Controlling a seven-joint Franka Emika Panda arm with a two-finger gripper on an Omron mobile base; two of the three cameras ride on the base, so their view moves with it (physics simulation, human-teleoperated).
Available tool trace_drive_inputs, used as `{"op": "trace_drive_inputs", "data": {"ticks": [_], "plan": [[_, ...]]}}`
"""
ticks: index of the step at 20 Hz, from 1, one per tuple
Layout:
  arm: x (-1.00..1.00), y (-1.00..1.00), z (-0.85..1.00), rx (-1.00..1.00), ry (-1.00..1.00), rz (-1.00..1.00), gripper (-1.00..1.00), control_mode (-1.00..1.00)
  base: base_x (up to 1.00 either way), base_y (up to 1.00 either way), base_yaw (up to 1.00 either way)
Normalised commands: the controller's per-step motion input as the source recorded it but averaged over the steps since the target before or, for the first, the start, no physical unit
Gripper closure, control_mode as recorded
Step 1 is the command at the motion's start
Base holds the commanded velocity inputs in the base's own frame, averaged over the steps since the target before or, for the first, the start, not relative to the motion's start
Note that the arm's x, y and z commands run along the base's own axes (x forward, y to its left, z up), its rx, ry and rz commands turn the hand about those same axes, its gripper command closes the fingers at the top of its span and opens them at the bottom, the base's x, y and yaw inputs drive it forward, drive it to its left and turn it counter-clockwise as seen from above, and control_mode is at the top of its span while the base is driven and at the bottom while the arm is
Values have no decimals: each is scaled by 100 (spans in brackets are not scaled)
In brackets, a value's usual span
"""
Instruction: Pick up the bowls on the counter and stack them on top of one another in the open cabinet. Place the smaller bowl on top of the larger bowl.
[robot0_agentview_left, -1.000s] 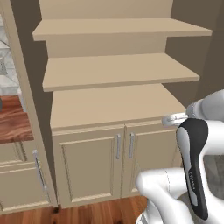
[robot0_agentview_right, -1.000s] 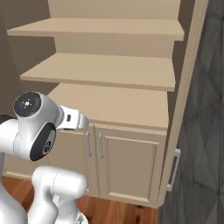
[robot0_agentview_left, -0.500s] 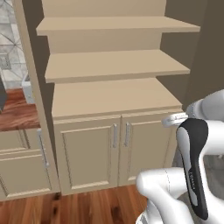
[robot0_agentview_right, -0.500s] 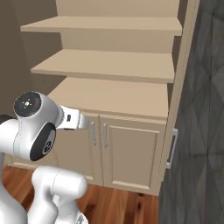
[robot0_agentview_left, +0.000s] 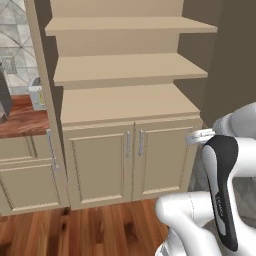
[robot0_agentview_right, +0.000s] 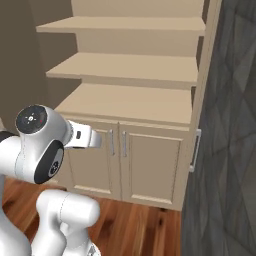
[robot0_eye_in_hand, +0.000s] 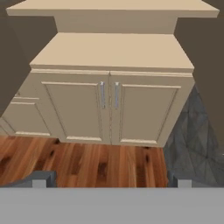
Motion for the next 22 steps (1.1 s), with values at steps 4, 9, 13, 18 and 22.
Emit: {"op": "trace_drive_inputs", "data": {"ticks": [4,9,13,18,22], "plan": [[0,0,0,0,0,0,-100,100,-32,15,-1],[0,0,0,0,0,0,-100,100,-16,38,-2],[0,0,0,0,0,0,-100,100,-9,53,-2],[0,0,0,0,0,0,-100,100,-11,61,-3],[0,0,0,0,0,0,-100,100,-18,59,-2]]}}
